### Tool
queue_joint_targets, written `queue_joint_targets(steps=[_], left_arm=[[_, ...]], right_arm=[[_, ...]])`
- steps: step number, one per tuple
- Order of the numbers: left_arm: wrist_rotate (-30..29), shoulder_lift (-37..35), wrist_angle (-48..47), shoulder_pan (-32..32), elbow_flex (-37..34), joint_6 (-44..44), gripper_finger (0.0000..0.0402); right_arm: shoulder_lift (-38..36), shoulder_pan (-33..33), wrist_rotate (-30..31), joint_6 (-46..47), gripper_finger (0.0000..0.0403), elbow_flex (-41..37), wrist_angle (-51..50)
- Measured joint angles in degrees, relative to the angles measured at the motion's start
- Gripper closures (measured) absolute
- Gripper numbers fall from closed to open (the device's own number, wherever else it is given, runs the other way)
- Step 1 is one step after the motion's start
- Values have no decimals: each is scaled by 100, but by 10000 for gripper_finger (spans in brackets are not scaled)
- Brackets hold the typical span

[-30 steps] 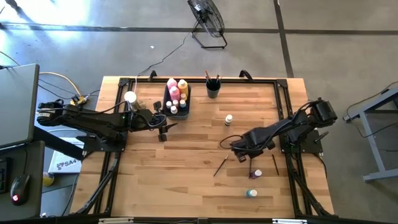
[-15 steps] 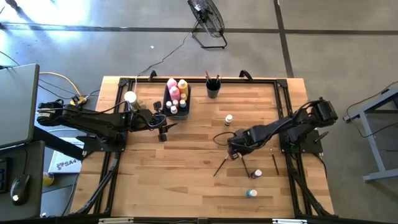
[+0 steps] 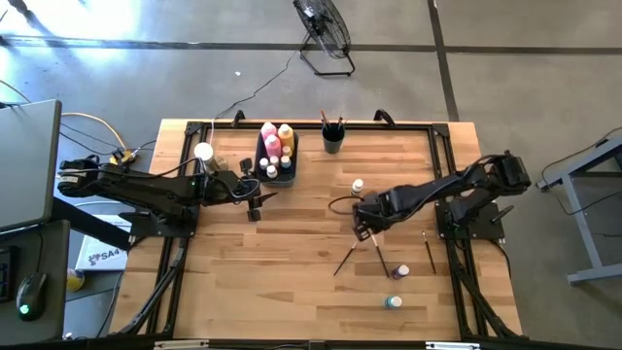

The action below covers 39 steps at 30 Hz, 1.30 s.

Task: Pick & Place Paint Supplies
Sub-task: Put the silver paint brush into the green cup

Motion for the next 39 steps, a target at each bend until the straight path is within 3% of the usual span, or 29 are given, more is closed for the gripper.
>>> queue_joint_targets(steps=[15, 39], left_arm=[[0, 0, -13, 0, 0, 0, 226], [0, 0, -48, 0, 0, 0, 226]], right_arm=[[29, -35, -319, -306, 284, 0, -52], [704, -31, -362, -353, 300, -2, -31]])
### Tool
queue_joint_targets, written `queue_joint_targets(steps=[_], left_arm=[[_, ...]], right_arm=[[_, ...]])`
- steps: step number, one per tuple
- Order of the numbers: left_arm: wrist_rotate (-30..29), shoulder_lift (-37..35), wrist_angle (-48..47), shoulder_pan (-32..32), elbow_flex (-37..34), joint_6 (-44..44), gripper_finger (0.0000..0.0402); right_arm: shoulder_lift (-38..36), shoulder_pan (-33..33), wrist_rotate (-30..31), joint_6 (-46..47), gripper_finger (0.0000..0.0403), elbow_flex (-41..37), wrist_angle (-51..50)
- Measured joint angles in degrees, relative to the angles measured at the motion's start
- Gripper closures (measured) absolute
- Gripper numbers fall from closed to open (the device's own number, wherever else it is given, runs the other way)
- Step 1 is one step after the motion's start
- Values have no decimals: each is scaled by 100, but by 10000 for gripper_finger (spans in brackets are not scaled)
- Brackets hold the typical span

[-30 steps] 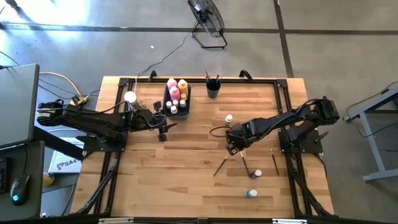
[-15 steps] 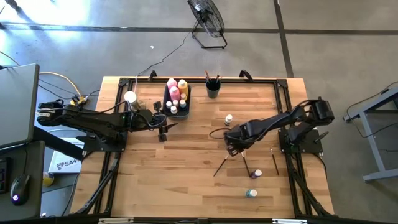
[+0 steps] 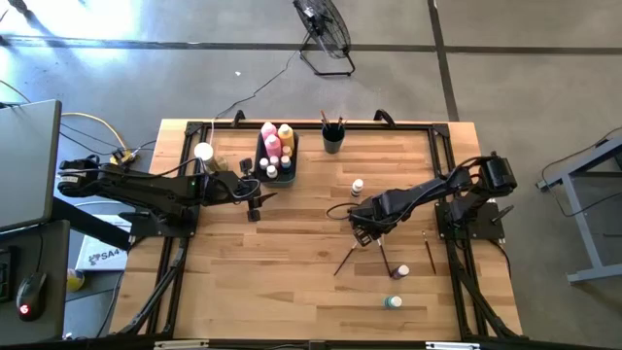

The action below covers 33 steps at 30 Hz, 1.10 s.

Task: Pick & Place Paint Supplies
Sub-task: Put the silver paint brush into the green cup

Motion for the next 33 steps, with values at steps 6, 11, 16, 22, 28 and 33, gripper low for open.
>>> queue_joint_targets(steps=[6, 11, 16, 22, 28, 33], left_arm=[[0, 0, -1, 0, 0, 0, 226], [0, 0, -2, 1, 0, -2, 226], [0, 0, -2, 2, 0, -2, 226], [0, 0, -1, 0, 0, -1, 226], [-1, 0, -2, 0, 0, -2, 226], [0, 0, -1, 1, 0, -1, 226]], right_arm=[[4, 0, 22, 0, 300, -9, 48], [4, 2, 92, 24, 323, -11, 83], [7, 4, 132, 25, 374, -11, 124], [9, 2, 155, -26, 398, -11, 127], [-6, 2, 176, -145, 399, -11, 121], [-151, -5, 306, -155, 400, -26, 186]])
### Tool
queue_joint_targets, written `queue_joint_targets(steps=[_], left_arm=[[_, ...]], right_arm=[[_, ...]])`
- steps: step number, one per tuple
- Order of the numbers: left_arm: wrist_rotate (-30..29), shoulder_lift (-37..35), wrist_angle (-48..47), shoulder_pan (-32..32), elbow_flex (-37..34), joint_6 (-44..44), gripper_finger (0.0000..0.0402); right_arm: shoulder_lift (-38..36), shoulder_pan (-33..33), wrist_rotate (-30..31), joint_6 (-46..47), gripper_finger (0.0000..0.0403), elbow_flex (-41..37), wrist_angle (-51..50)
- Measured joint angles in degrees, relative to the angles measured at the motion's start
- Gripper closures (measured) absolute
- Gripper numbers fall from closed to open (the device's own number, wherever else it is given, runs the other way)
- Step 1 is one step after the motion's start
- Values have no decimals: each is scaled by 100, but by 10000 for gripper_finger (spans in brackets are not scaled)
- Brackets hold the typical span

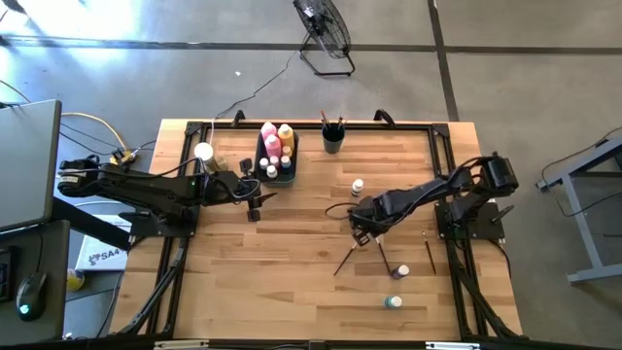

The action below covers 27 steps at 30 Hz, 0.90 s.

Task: Pick & Place Paint Supplies
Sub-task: Put the silver paint brush into the green cup

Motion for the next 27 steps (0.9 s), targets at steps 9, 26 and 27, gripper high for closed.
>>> queue_joint_targets(steps=[9, 26, 27], left_arm=[[-2, 0, 8, -1, 0, -1, 226], [-2, -2, 12, -1, 0, -1, 226], [0, -2, 14, 0, 0, -1, 226]], right_arm=[[-689, -101, 59, -304, 400, 4, 339], [-2197, -603, 1170, -2371, 400, 17, 2550], [-2214, -633, 1291, -2582, 400, 17, 2728]])
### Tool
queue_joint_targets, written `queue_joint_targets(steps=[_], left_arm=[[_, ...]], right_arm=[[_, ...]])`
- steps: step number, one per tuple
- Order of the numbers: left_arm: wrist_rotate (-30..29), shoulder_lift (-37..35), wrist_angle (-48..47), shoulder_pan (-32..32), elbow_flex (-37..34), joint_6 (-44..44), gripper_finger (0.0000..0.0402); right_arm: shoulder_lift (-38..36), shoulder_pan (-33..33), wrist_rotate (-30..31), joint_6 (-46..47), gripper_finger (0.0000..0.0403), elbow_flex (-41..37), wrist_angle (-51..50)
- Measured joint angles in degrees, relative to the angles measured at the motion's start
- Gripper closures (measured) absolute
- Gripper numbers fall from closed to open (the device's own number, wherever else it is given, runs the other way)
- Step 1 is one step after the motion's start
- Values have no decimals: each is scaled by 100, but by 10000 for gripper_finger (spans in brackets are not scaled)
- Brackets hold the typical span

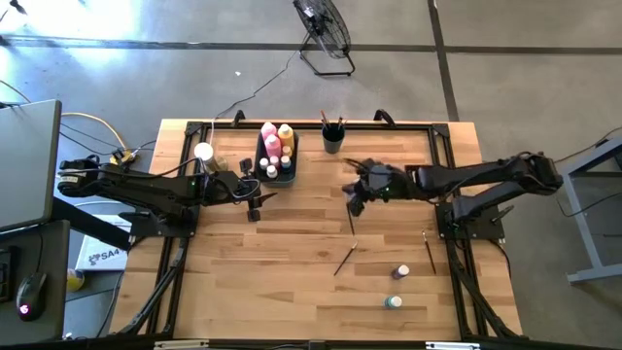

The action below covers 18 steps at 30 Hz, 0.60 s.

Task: Pick & Place Paint Supplies
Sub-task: Put the silver paint brush into the green cup

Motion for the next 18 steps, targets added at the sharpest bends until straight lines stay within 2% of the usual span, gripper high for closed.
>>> queue_joint_targets(steps=[8, 18], left_arm=[[0, 0, 0, 0, 0, 0, 226], [0, 0, 0, 0, 0, 0, 226]], right_arm=[[-19, -380, 679, -1584, 400, 0, 1584], [28, -1027, 1262, -2786, 400, 0, 2864]])
